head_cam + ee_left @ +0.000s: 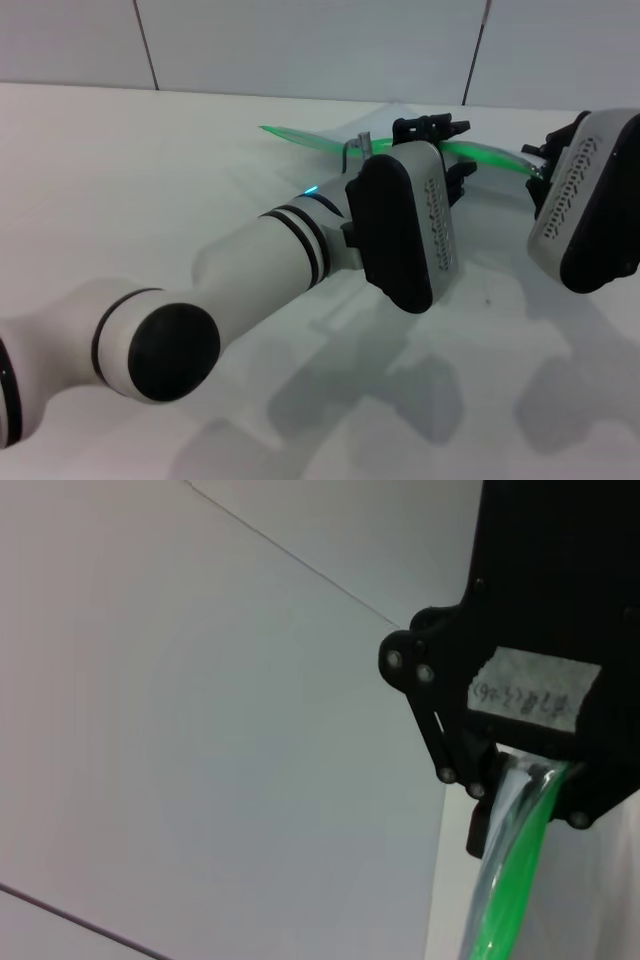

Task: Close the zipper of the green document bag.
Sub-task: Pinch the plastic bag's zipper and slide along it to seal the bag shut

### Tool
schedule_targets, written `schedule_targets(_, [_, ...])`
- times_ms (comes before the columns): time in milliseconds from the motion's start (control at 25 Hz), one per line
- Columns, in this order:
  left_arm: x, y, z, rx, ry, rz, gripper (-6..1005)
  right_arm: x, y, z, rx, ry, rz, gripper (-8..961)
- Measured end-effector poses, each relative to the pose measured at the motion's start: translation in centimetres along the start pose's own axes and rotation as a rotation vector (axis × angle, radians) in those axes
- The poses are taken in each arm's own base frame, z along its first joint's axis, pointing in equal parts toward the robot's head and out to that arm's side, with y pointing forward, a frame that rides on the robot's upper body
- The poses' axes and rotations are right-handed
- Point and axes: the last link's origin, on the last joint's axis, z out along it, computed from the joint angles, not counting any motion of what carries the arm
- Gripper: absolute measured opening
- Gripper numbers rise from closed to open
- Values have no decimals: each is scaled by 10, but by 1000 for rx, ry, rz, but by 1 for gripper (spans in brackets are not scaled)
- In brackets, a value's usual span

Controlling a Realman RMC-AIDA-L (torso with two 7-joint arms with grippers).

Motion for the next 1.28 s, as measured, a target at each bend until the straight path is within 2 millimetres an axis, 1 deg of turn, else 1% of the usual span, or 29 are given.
schedule_targets(480, [0,3,1,-2,1,1,416,-2,-2,-1,6,-7,-2,53])
schedule_targets(1280, [-5,3,1,4,-15,-20,326,-2,-1,0,2,-4,-3,53])
